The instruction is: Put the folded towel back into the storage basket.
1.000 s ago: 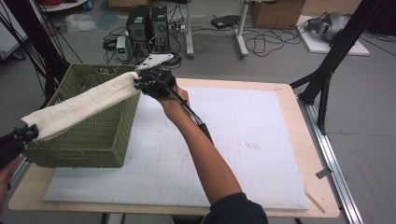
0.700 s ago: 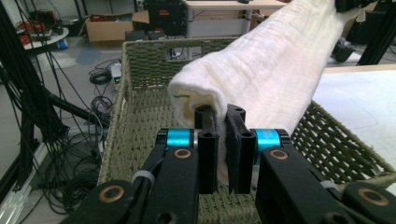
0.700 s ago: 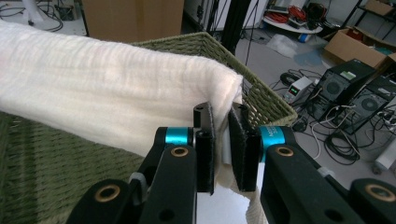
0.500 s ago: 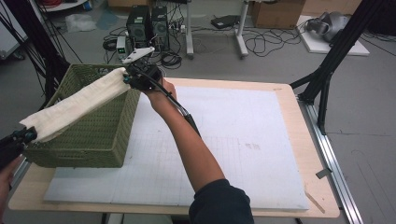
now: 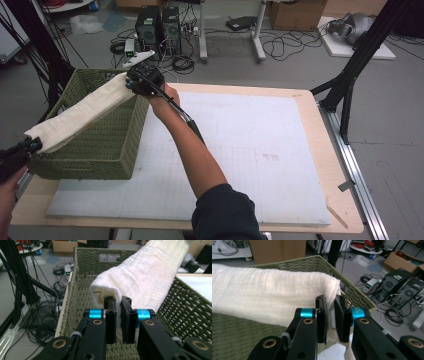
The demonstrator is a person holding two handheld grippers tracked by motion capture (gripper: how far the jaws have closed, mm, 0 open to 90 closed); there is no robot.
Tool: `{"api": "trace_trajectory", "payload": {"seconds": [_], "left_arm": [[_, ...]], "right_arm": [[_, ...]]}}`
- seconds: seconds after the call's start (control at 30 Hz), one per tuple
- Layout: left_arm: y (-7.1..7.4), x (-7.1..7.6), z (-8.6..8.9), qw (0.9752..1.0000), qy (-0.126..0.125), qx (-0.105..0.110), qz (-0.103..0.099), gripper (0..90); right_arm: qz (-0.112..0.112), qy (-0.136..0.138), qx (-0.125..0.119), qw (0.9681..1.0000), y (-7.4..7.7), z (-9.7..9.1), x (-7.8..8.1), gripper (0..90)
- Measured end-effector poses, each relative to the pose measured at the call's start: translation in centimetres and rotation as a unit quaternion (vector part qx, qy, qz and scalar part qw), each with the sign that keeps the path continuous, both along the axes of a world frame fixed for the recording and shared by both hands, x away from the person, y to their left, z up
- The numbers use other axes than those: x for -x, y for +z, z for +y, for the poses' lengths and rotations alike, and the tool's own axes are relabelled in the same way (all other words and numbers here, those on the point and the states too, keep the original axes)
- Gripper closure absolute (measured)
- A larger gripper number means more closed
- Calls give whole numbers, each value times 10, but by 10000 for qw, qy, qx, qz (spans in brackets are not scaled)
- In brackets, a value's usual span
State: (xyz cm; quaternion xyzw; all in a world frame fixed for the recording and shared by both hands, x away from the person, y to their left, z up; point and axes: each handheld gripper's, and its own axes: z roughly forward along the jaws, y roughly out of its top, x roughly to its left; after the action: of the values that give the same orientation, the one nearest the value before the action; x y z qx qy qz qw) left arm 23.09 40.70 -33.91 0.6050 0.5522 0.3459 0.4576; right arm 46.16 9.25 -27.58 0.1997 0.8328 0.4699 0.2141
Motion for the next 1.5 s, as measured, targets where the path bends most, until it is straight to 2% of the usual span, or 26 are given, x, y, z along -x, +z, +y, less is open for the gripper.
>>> {"api": "trace_trajectory", "payload": {"seconds": [0.17, 0.2, 0.27, 0.3, 0.4, 0.47, 0.7, 0.87, 0.97, 1.03, 1.13, 1.2, 1.27, 1.37, 1.5], "left_arm": [[-6, -7, 2, 9998, 81, -10, 163, 818], [-8, -9, 2, 9997, 53, -27, 236, 769], [-11, -10, 0, 9995, 96, -37, 297, 513], [-11, -7, -1, 9996, 122, -92, 242, 437], [-5, 2, -1, 9997, 194, -135, -44, 428], [-1, 6, -1, 9996, 189, -118, -152, 427], [1, 11, -2, 9996, 185, -54, -216, 429], [3, 11, -8, 9995, 63, 46, -294, 431], [6, 9, -14, 9989, -164, 178, -406, 421], [6, 7, -19, 9979, -339, 280, -476, 391], [7, 4, -27, 9954, -558, 519, -584, 325], [8, 2, -35, 9942, -639, 556, -659, 279], [10, 0, -45, 9935, -678, 542, -735, 189], [11, -5, -62, 9913, -971, 498, -738, 180], [10, -13, -89, 9863, -1386, 500, -739, 188]], "right_arm": [[-32, -139, 152, 9998, -10, 18, -10, 804], [-40, -193, 205, 9996, -13, 21, -12, 758], [-116, -321, 340, 9988, -21, 26, -16, 638], [-100, -387, 354, 9986, -24, 27, -17, 629], [-35, -351, 363, 9987, -27, 26, -18, 585], [-41, -322, 332, 9989, -26, 23, -17, 585], [-137, -285, 293, 9991, -18, 7, -10, 567], [-240, -226, 246, 9992, -3, -14, -5, 555], [-235, -185, 111, 9995, 5, -32, -2, 508], [-156, -153, 71, 9997, 8, -45, 0, 467], [-121, -100, 95, 9998, 10, -64, 4, 411], [-109, -78, 115, 9998, 11, -77, 8, 374], [-137, -138, 93, 9998, 11, -92, 12, 301], [-117, -174, 3, 9998, 10, -117, 18, 249], [-84, -336, -76, 9994, 2, -154, 28, 215]]}}
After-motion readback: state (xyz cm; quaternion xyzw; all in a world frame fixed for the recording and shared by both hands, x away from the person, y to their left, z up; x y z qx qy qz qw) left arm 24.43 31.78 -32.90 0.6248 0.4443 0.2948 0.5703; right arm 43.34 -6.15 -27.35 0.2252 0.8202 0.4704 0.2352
